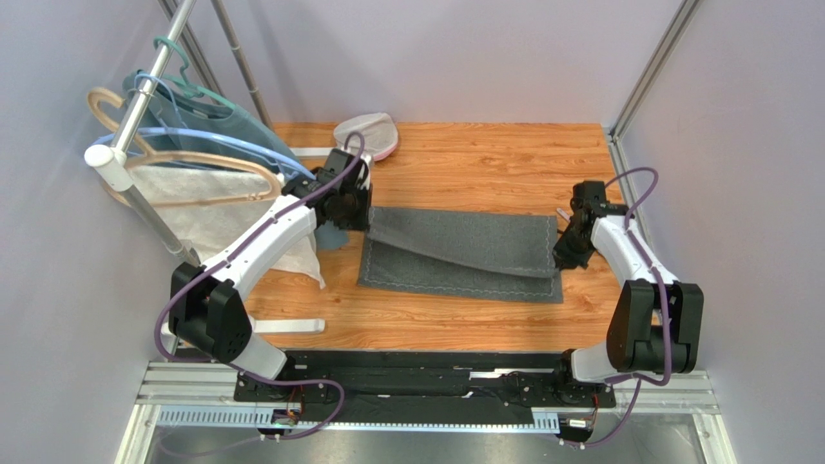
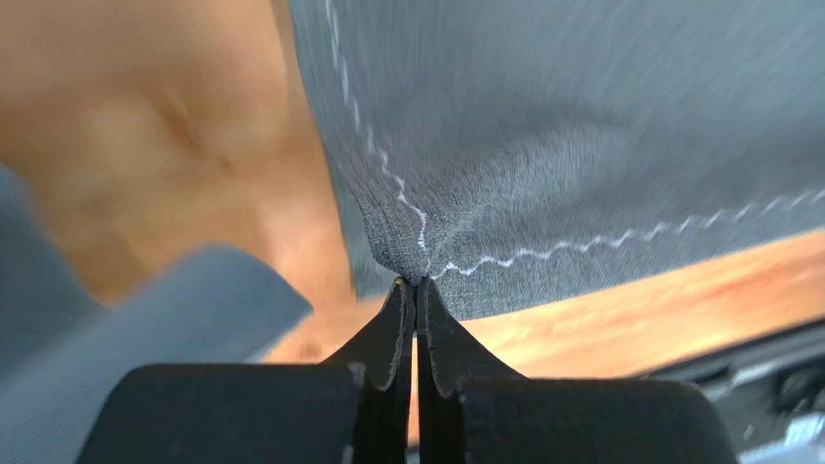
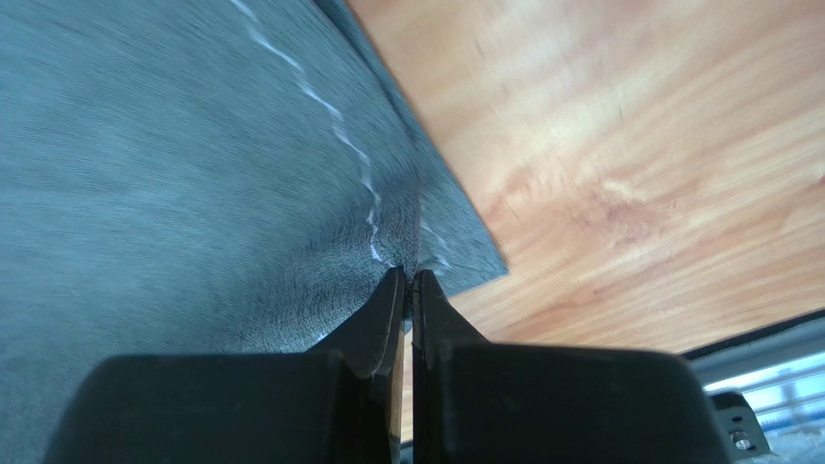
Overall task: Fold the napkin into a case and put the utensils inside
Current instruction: Fold and flatten the napkin at the center of the board.
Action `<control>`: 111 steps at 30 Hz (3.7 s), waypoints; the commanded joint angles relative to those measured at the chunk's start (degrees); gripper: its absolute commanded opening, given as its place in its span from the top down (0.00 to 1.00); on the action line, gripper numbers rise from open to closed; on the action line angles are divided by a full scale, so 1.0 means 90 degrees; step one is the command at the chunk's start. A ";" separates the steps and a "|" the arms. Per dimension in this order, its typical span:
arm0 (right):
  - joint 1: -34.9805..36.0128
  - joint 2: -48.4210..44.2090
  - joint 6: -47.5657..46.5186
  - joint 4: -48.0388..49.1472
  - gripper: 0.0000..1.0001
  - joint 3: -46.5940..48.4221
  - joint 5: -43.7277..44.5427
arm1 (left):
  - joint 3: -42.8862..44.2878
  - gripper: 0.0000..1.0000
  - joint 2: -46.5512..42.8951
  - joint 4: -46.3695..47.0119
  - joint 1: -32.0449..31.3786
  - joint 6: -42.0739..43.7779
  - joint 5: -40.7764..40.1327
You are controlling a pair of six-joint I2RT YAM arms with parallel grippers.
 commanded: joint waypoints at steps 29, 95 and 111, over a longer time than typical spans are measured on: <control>-0.0052 -0.0168 -0.0211 -0.0150 0.99 0.0409 -0.0088 | -0.0139 1.00 0.0314 -0.0215 0.0083 -0.0348 -0.0862; -0.0052 -0.0089 -0.0337 0.0085 0.53 -0.0041 0.0078 | -0.0872 0.68 0.0324 0.0263 -0.0063 -0.0817 -0.0685; 0.0016 0.0474 -0.0660 0.1869 0.37 0.0906 -0.1348 | 0.0862 0.66 0.1560 0.0839 -0.0327 -0.0944 -0.0140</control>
